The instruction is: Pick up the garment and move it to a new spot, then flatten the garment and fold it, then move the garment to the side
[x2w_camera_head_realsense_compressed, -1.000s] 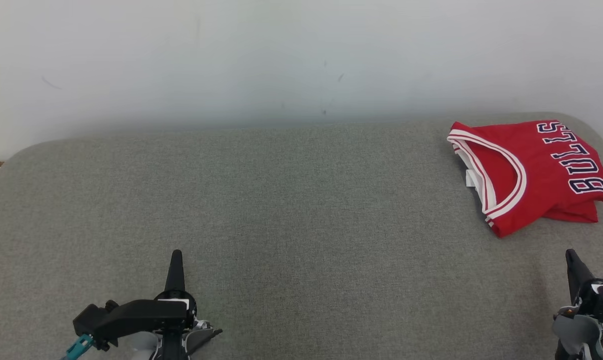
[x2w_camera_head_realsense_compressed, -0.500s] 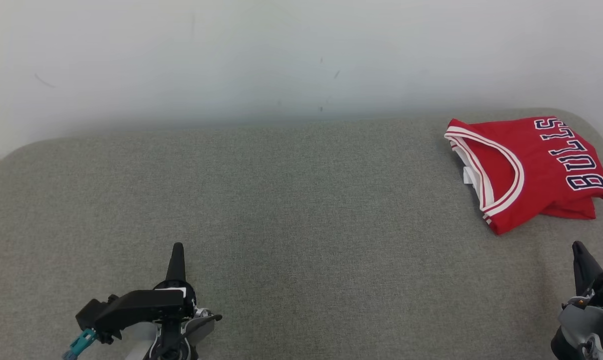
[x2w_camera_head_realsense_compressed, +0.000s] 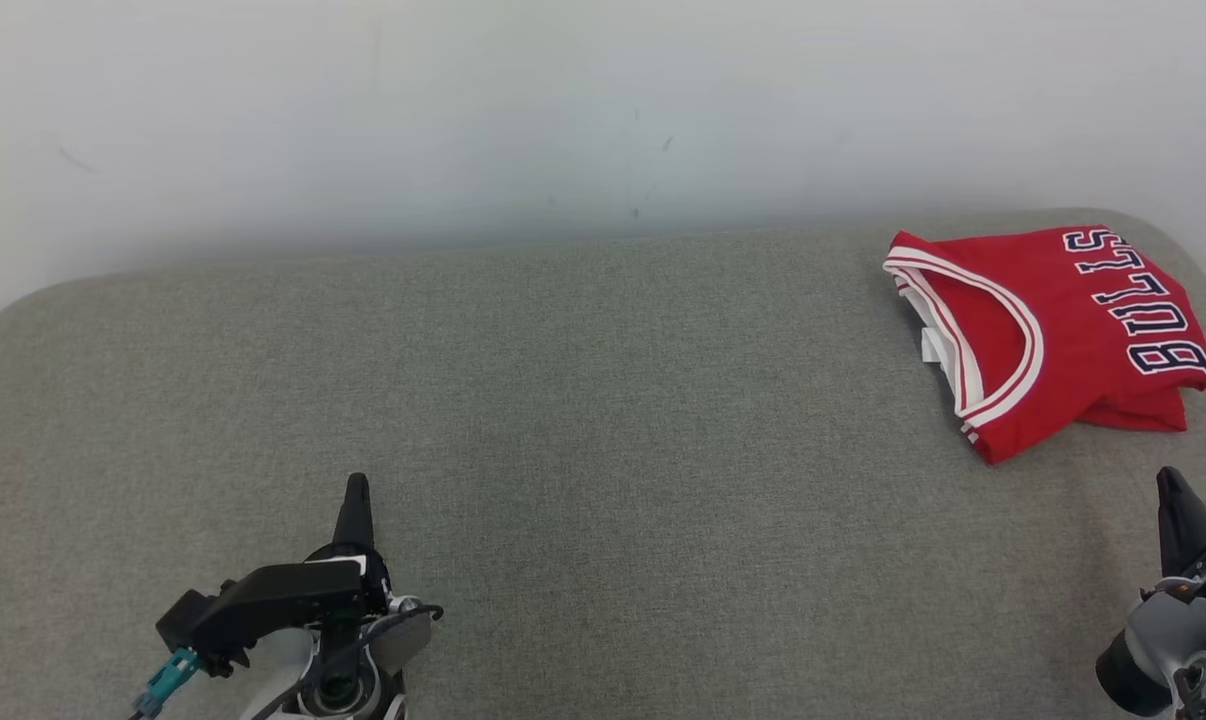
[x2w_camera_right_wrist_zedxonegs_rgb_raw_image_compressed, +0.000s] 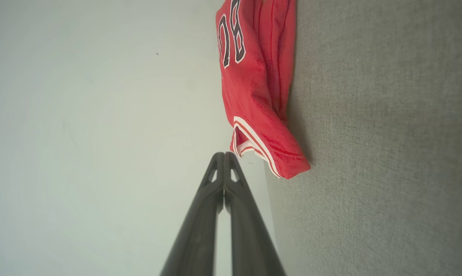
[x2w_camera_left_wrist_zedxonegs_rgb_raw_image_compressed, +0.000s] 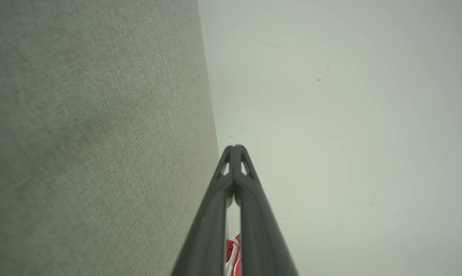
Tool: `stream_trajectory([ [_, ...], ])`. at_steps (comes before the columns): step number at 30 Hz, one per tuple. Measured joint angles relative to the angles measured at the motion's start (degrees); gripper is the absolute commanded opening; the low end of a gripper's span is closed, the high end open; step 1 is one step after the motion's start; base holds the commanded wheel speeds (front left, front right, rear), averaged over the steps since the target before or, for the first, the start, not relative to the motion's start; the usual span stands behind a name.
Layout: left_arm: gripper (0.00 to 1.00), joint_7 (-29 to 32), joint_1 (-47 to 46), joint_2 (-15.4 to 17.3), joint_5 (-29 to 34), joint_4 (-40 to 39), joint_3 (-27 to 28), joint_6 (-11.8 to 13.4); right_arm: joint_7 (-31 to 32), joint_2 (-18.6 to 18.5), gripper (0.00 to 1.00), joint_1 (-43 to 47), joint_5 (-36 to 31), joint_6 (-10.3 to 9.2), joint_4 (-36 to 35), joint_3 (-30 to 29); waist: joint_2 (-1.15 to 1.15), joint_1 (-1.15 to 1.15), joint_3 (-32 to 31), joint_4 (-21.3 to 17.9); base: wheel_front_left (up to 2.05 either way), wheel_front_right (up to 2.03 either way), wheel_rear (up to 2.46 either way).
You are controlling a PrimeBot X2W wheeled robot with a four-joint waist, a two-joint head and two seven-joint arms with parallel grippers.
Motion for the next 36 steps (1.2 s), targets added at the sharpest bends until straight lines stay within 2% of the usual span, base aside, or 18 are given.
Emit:
stream_trajectory([
  [4, 0.00, 0.13, -0.54, 0.01, -1.79, 0.49, -0.43, -0.07, 0.54, -0.11, 0.00, -0.75, 1.20, 0.00, 0.42, -0.56, 0.00, 0.00, 0.12, -0.12, 0.00, 0.00, 0.00],
  [36, 0.00, 0.13, -0.71, 0.01, -1.80, 0.49, -0.47, -0.08, 0.53, -0.18, 0.00, -0.77, 1.22, 0.00, 0.44, -0.56, 0.00, 0.00, 0.12, -0.12, 0.00, 0.00, 0.00],
])
